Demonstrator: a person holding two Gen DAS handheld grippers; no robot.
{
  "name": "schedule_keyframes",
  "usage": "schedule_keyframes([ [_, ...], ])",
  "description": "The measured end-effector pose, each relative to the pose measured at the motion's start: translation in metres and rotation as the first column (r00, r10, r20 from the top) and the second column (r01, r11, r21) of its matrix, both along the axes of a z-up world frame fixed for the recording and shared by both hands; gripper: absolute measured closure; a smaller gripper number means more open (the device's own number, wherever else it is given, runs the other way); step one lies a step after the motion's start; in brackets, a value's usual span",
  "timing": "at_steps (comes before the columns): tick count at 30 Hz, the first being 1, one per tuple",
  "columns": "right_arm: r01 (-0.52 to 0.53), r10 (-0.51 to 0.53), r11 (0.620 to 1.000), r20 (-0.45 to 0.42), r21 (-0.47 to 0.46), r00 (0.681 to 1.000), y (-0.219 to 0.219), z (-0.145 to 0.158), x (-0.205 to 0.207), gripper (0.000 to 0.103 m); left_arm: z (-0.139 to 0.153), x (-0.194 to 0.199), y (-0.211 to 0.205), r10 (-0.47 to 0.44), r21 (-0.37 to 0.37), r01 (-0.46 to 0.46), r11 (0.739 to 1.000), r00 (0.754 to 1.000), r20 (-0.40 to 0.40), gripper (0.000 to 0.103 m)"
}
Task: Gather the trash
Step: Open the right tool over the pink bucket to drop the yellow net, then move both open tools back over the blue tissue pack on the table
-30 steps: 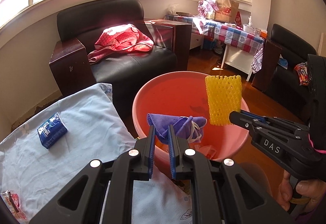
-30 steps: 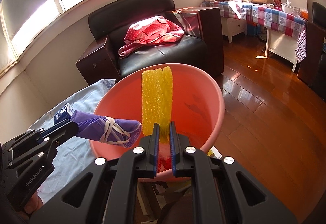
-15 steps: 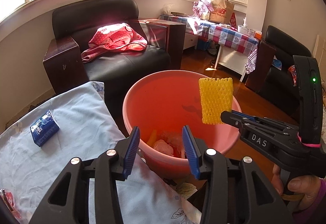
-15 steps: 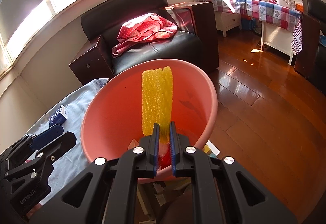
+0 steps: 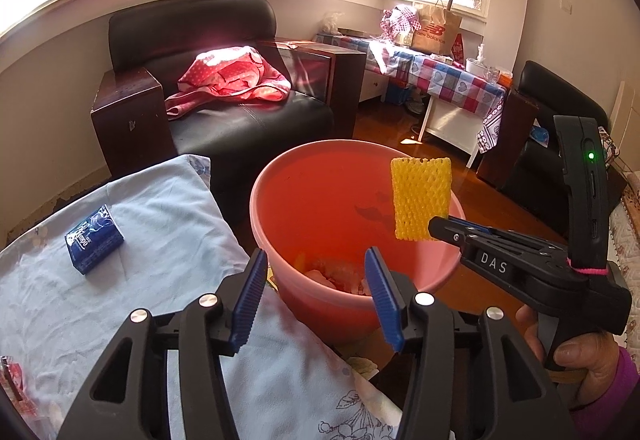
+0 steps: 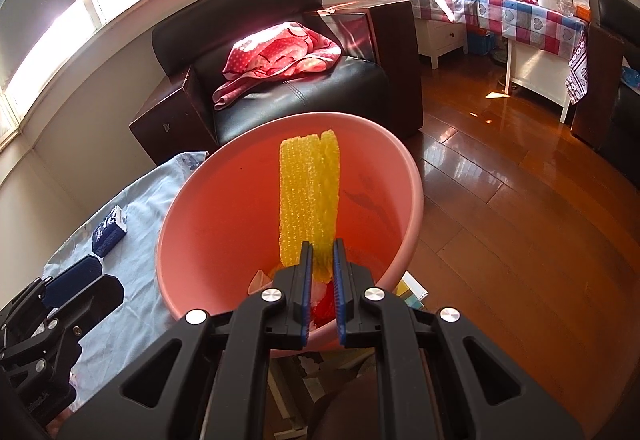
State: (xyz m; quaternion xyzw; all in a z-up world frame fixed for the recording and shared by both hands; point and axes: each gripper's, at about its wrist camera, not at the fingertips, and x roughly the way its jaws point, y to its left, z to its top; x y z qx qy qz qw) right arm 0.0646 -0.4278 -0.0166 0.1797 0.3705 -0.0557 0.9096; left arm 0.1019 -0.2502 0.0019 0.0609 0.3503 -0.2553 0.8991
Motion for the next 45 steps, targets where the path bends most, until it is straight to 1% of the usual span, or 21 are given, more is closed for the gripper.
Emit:
schedule_keyframes([
  [6,-0.004,0.004,1.000,0.005,-0.005,1.000,0.000,0.003,-0.002,0.092,0.003,-0.008,0.006,-0.004,-0.008,0.004,1.000,1.000,0.006,0.049],
  [8,-0.004,0.004,1.000,0.004,-0.002,1.000,0.001,0.003,-0.003,0.086,0.004,-0.011,0.008,-0.006,-0.010,0.006,1.000,1.000,0.007,0.048],
  [9,-0.006,0.006,1.000,0.007,-0.001,1.000,0.001,0.004,-0.003,0.079,0.004,-0.012,0.009,-0.006,-0.011,0.006,1.000,1.000,0.007,0.048],
  [10,-0.008,0.008,1.000,0.011,-0.003,1.000,0.002,0.005,-0.003,0.076,0.005,-0.013,0.011,-0.006,-0.012,0.006,1.000,1.000,0.007,0.048],
  [17,-0.028,0.028,0.999,0.018,-0.016,0.999,0.009,0.010,-0.006,0.076,0.006,-0.022,0.023,0.005,-0.014,-0.005,1.000,1.000,0.009,0.048],
  [27,-0.079,0.080,0.996,0.032,-0.030,0.996,0.027,0.018,-0.005,0.076,0.006,-0.018,0.056,0.067,-0.020,-0.067,0.998,0.998,0.006,0.048],
  [28,-0.089,0.089,0.996,0.033,-0.029,0.995,0.030,0.019,-0.005,0.076,0.006,-0.016,0.060,0.076,-0.017,-0.076,0.997,0.997,0.010,0.046],
  [29,-0.099,0.100,0.995,0.034,-0.028,0.994,0.033,0.019,-0.005,0.076,0.006,-0.013,0.064,0.086,-0.012,-0.086,0.996,0.996,0.015,0.043],
  [31,-0.124,0.125,0.992,0.035,-0.026,0.992,0.040,0.021,-0.003,0.076,0.008,-0.005,0.076,0.107,-0.002,-0.107,0.994,0.994,0.024,0.041],
  [34,-0.167,0.167,0.986,0.038,-0.021,0.985,0.051,0.023,-0.001,0.076,0.011,0.011,0.096,0.135,0.021,-0.135,0.991,0.991,0.026,0.040],
  [38,-0.233,0.233,0.972,0.036,-0.018,0.972,0.067,0.024,0.005,0.076,0.012,0.037,0.123,0.158,0.075,-0.159,0.984,0.987,0.015,0.039],
  [41,-0.281,0.282,0.960,0.030,-0.015,0.959,0.081,0.024,0.008,0.076,0.010,0.060,0.141,0.158,0.123,-0.157,0.980,0.987,-0.002,0.038],
  [43,-0.316,0.316,0.949,0.026,-0.015,0.948,0.092,0.024,0.009,0.076,0.007,0.073,0.151,0.139,0.145,-0.134,0.980,0.990,-0.027,0.038],
  [45,-0.348,0.348,0.937,0.022,-0.015,0.937,0.101,0.024,0.010,0.076,0.003,0.087,0.157,0.132,0.185,-0.124,0.975,0.991,-0.031,0.038],
])
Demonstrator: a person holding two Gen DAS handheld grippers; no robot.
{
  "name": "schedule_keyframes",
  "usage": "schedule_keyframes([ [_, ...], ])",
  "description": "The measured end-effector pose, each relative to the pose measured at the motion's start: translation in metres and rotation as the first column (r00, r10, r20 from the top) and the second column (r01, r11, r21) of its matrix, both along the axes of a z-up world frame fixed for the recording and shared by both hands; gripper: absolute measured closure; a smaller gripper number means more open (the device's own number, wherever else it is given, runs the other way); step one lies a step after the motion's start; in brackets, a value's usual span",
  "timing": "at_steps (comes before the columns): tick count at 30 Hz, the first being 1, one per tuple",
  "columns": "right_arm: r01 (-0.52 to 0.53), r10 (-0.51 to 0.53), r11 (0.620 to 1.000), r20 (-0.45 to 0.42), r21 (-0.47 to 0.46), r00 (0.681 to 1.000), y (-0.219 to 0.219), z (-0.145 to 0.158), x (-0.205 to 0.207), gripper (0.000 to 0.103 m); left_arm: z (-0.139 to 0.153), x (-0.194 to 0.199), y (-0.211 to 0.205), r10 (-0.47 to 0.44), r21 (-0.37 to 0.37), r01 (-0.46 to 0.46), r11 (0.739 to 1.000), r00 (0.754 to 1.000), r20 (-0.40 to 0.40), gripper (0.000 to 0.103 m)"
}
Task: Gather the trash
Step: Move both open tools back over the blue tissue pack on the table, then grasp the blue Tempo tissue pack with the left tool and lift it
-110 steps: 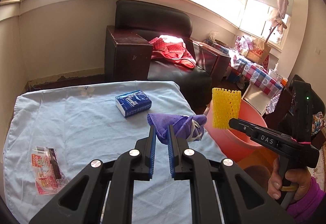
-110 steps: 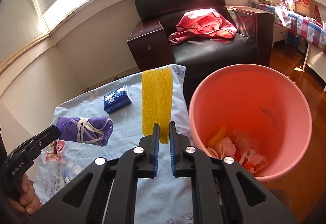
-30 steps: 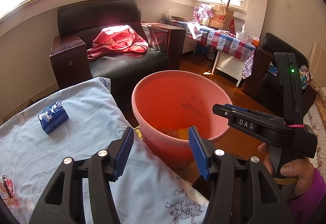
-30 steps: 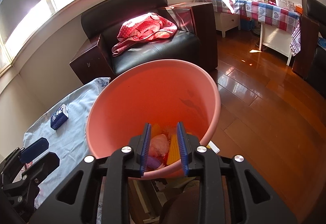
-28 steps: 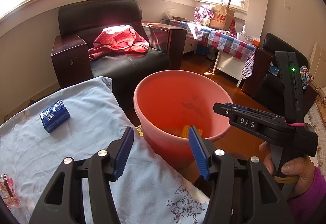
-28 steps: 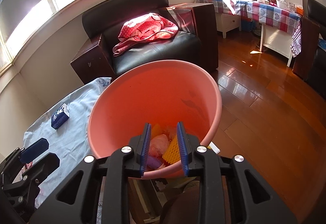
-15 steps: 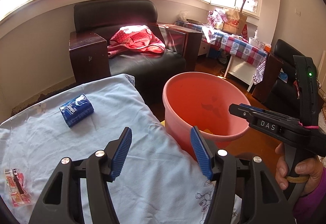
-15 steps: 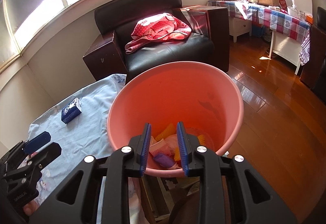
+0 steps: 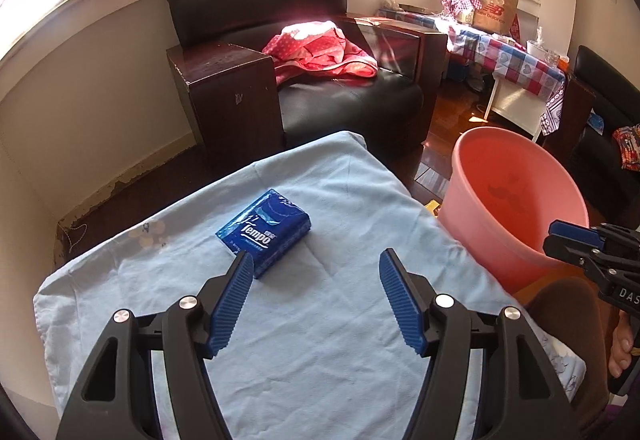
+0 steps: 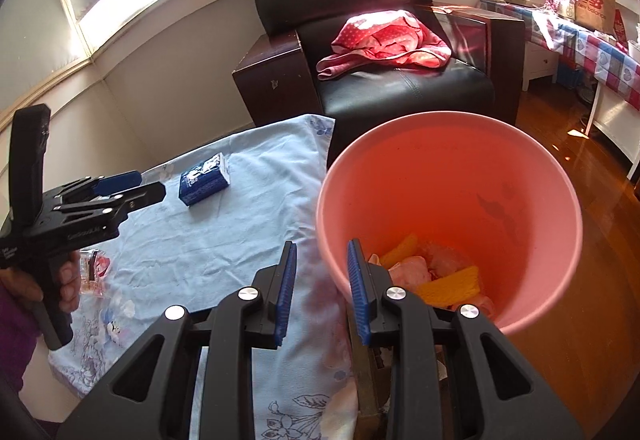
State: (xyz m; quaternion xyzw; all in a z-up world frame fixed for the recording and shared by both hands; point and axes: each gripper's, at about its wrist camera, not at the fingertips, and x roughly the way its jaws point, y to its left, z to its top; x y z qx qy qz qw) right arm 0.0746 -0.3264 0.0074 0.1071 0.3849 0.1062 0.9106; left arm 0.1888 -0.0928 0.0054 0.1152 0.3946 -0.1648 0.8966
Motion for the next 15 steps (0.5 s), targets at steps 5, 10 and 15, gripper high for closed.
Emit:
schedule_keyframes([
  [5,-0.048,0.048,0.999,-0.021,-0.004,0.999,0.019,-0.005,0.006,0.076,-0.017,0.033,0.008,-0.016,0.064,0.019,0.998,0.999,-0.043,0.038],
  [10,-0.050,0.050,0.999,-0.047,0.006,0.998,0.023,-0.010,0.015,0.076,-0.035,0.061,0.015,-0.008,0.105,0.016,0.994,0.997,-0.076,0.038],
  [15,-0.038,0.040,0.999,-0.072,0.028,0.997,0.021,-0.014,0.023,0.076,-0.050,0.081,0.018,-0.041,0.122,0.057,0.991,0.991,-0.125,0.038],
])
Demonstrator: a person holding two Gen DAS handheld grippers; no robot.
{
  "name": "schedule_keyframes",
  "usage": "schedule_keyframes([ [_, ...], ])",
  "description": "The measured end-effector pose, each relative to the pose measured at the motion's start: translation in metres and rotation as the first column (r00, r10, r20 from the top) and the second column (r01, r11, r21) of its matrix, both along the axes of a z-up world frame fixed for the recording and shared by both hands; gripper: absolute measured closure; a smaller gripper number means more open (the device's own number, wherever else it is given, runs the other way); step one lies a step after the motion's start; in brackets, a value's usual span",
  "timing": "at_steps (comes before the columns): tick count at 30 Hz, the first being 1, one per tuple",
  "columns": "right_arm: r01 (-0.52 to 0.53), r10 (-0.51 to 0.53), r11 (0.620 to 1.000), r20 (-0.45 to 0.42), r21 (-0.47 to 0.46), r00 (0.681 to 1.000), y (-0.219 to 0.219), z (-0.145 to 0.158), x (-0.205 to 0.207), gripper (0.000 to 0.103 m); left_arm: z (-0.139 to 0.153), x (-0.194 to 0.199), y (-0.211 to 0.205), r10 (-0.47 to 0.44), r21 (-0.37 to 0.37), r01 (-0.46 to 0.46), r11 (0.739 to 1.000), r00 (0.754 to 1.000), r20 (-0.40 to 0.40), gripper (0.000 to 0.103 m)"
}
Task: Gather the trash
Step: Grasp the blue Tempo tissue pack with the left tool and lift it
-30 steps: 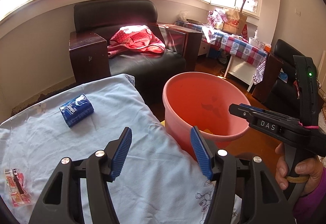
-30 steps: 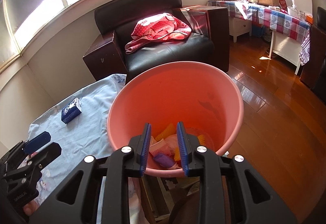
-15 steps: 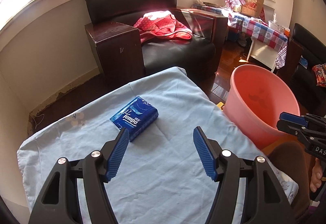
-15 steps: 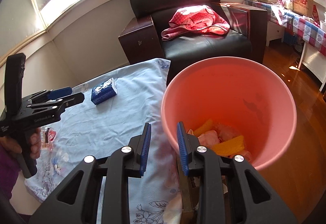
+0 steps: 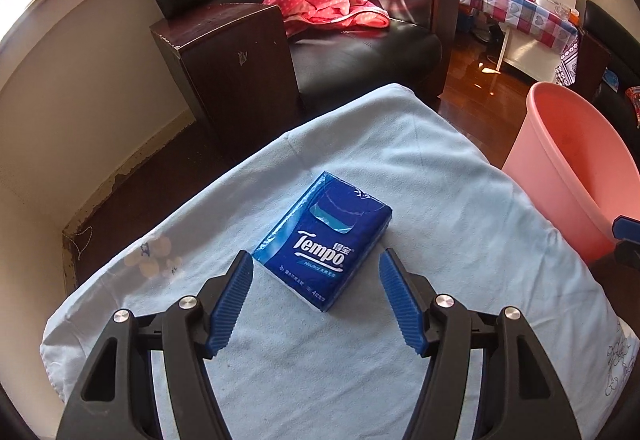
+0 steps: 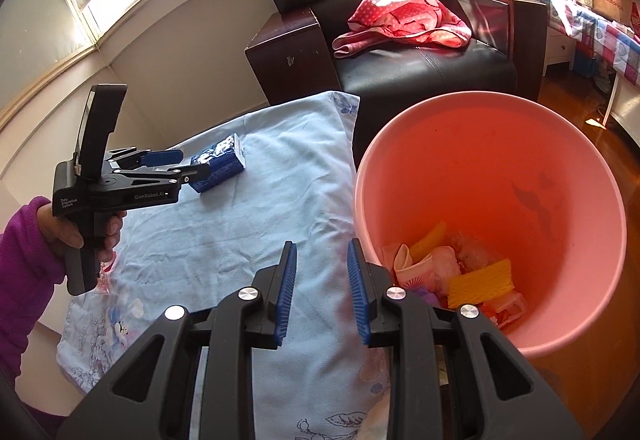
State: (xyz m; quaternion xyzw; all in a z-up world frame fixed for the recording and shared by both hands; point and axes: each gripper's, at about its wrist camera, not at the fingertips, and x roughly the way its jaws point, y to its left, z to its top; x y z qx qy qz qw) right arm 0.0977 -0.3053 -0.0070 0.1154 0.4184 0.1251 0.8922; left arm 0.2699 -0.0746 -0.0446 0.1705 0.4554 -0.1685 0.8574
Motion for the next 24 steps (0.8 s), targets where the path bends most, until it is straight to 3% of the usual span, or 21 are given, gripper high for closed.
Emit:
schedule_keyframes([
  [3,-0.003,0.003,1.000,-0.009,-0.001,1.000,0.002,-0.002,0.003,0.076,-0.008,0.009,0.001,-0.007,0.015,0.007,1.000,1.000,-0.012,0.038],
  [13,-0.033,0.033,0.999,-0.020,-0.015,0.999,0.016,-0.006,0.008,0.076,-0.020,0.021,0.004,-0.001,-0.031,0.000,1.000,0.999,-0.043,0.037],
  [19,-0.055,0.055,0.998,-0.024,-0.009,0.998,0.023,-0.006,0.004,0.076,-0.010,0.000,-0.001,0.011,-0.052,-0.013,0.999,0.999,-0.044,0.039],
  [24,-0.095,0.095,0.995,-0.018,0.000,0.995,0.033,-0.002,-0.005,0.076,0.016,-0.028,-0.005,0.027,-0.121,-0.029,0.992,1.000,-0.014,0.039],
])
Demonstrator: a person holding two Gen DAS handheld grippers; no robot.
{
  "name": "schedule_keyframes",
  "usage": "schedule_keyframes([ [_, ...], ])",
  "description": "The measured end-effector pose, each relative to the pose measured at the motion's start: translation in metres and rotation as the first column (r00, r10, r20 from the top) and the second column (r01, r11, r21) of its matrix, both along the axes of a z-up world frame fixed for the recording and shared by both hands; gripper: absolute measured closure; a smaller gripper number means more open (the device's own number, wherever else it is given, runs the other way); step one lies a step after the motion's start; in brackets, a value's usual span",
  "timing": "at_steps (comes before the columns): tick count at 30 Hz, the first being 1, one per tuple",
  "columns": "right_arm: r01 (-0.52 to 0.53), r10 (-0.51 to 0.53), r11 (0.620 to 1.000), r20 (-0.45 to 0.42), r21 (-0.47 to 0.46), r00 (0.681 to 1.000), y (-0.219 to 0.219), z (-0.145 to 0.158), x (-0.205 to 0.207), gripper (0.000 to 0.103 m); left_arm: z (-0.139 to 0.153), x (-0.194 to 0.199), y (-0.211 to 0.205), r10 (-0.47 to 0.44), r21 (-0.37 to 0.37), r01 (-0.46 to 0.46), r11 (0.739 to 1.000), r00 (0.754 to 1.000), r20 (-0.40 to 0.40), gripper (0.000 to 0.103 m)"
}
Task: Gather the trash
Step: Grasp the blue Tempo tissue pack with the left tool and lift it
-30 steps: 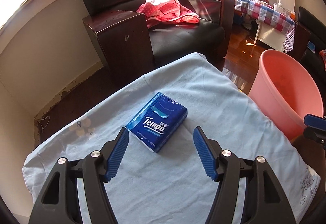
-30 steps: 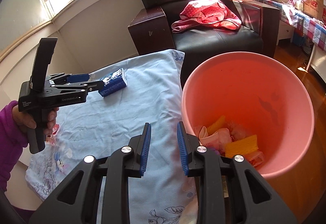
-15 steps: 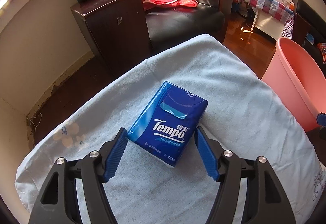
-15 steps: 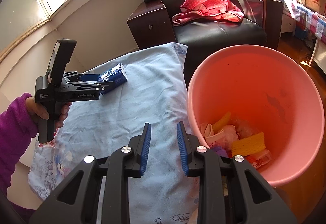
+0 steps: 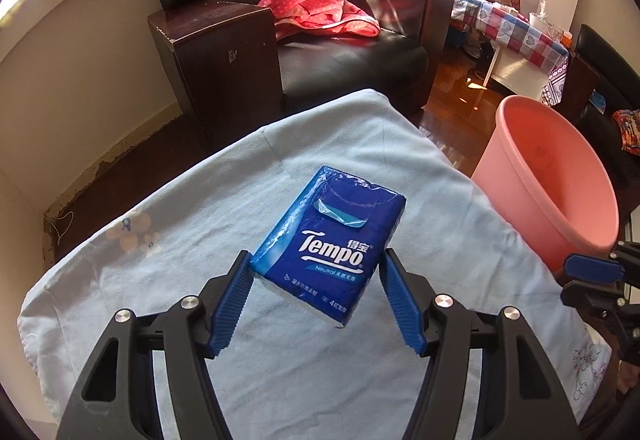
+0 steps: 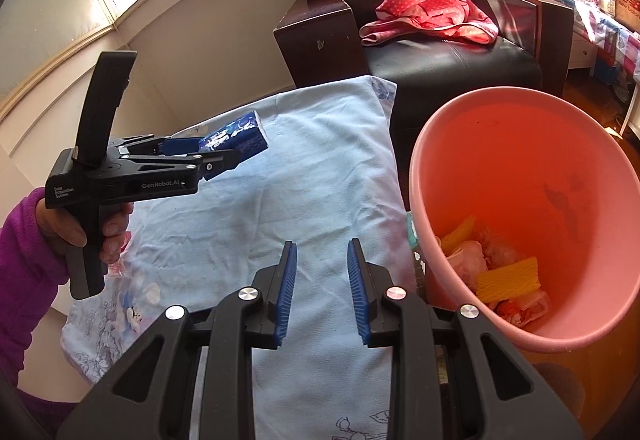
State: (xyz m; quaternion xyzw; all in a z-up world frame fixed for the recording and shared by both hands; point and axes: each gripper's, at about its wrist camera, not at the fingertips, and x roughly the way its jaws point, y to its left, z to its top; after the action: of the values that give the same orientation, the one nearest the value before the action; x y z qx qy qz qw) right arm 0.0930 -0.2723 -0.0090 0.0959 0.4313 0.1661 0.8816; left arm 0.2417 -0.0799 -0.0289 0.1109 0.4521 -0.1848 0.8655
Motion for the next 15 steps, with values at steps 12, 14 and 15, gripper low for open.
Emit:
schedule_keyframes([
  [12,-0.196,0.195,0.979,0.017,0.059,0.981,0.046,0.008,-0.033,0.076,0.069,-0.082,0.038,0.178,-0.125,-0.161,0.979,0.974,0.141,0.039],
  [14,-0.233,0.232,0.970,0.021,0.066,0.973,0.056,0.010,-0.038,0.076,0.078,-0.092,0.051,0.207,-0.114,-0.190,0.975,0.964,0.168,0.039],
  [15,-0.251,0.250,0.966,0.024,0.067,0.968,0.061,0.011,-0.041,0.076,0.082,-0.099,0.059,0.220,-0.109,-0.202,0.973,0.959,0.180,0.039],
])
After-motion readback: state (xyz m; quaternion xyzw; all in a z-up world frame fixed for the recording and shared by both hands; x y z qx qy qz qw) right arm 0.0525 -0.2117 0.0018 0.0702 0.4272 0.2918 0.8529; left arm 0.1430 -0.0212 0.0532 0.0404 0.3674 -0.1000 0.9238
